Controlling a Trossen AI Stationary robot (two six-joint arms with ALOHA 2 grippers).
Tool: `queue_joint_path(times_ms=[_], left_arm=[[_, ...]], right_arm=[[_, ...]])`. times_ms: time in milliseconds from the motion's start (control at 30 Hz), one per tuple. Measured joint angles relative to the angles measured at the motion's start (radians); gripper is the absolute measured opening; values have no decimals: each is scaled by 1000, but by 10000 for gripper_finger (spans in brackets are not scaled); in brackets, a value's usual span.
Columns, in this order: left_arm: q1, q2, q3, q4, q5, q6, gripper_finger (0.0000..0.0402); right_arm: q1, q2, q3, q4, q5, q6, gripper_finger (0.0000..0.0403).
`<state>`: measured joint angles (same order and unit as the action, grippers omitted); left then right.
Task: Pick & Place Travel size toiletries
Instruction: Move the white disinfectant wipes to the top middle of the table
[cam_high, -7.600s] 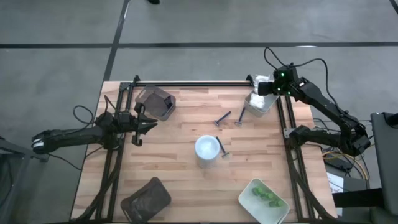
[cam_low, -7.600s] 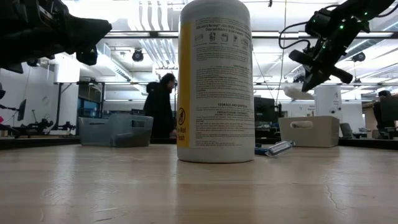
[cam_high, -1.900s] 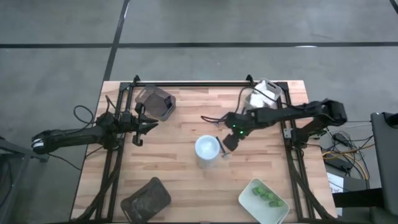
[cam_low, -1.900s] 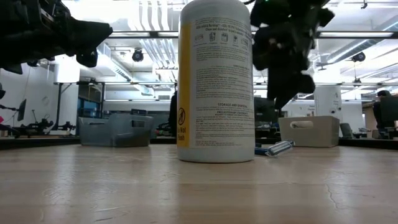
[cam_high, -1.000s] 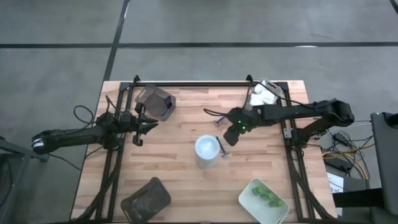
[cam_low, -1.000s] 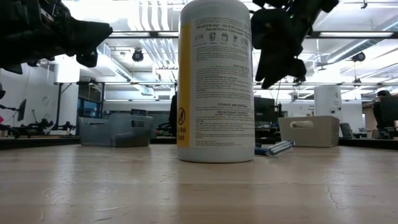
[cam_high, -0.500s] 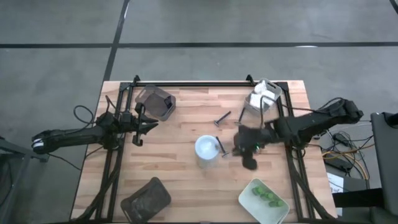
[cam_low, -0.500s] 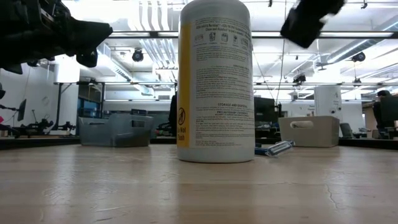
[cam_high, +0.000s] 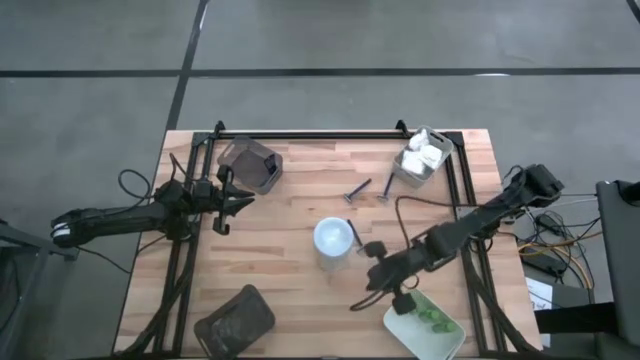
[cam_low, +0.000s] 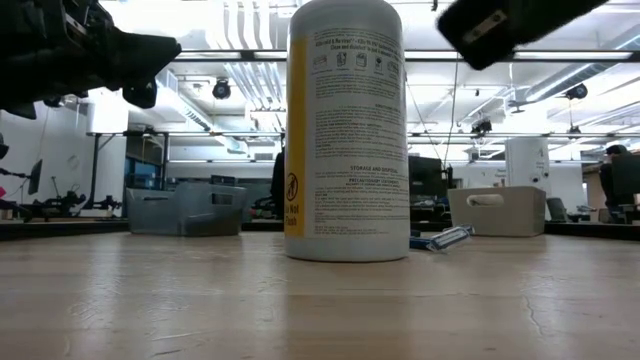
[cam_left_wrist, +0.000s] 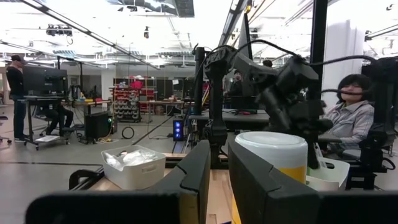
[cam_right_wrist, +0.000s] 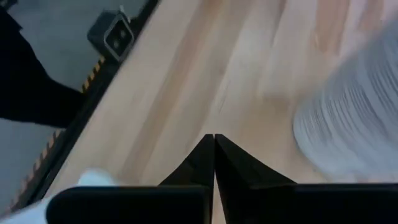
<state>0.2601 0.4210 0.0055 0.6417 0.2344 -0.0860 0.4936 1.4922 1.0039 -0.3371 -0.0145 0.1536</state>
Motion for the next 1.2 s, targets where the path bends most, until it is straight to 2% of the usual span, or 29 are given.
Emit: queue_joint_path(times_ms=[200, 333, 433, 600, 767, 900, 1200], left_arm=[[0, 1, 0, 0, 4, 0, 62], [0, 1, 0, 0, 8, 0, 62], [0, 1, 0, 0, 10, 0, 62], [0, 1, 0, 0, 9, 0, 62], [0, 0, 0, -1, 9, 0, 62], [0, 2, 0, 0, 8, 0, 62], [0, 1, 0, 0, 7, 0, 62]], right_arm=[[-8, 123, 0, 168, 24, -101, 8], [1, 194, 8, 251, 38, -104, 8], [30, 229, 30, 248, -49, -114, 8], [83, 266, 56, 237, -232, -308, 8], [57, 353, 115, 244, -369, -371, 8], [18, 442, 190, 234, -429, -369, 8], [-49, 572, 352, 243, -440, -370, 8]])
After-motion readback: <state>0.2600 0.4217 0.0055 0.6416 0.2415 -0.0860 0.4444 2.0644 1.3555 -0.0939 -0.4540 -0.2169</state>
